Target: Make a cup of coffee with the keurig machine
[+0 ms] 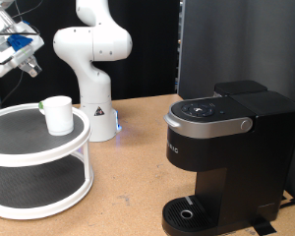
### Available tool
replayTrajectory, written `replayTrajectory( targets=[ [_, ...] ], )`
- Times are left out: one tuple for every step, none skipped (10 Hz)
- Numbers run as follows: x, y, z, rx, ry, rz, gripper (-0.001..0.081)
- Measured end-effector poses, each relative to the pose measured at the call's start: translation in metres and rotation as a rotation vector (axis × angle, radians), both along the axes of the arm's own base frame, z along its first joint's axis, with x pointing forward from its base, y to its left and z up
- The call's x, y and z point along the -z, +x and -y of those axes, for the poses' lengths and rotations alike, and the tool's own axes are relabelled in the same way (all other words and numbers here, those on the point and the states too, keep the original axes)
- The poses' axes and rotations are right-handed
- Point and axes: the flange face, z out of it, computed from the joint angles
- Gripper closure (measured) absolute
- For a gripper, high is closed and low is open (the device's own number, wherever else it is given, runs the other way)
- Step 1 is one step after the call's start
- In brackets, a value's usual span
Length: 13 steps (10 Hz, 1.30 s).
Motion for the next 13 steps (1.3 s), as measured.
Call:
replayTrajectory(
  targets=[
    [0.004,-0.003,-0.003,-0.001,0.006,-0.001,0.0802],
    [0.007,-0.005,-0.007,-0.002,0.012,-0.001,0.0802],
    [0.012,-0.008,-0.011,-0.002,0.013,-0.004,0.0802],
    [0.017,-0.009,-0.014,0.000,0.010,-0.004,0.0802],
    [0.022,-0.011,-0.018,0.003,0.000,-0.001,0.0802],
    [0.028,-0.012,-0.020,0.007,-0.008,0.000,0.0802],
    [0.032,-0.013,-0.023,0.011,-0.012,0.001,0.0802],
    [0.035,-0.013,-0.024,0.010,-0.013,-0.001,0.0802],
    [0.036,-0.013,-0.024,0.009,-0.016,0.000,0.0802],
    [0.036,-0.013,-0.024,0.007,-0.019,0.003,0.0788],
    [0.037,-0.013,-0.023,0.009,-0.025,0.005,0.0788],
    [0.037,-0.013,-0.022,0.012,-0.038,0.007,0.0617],
    [0.039,-0.014,-0.021,0.011,-0.054,0.004,0.0617]
  ],
)
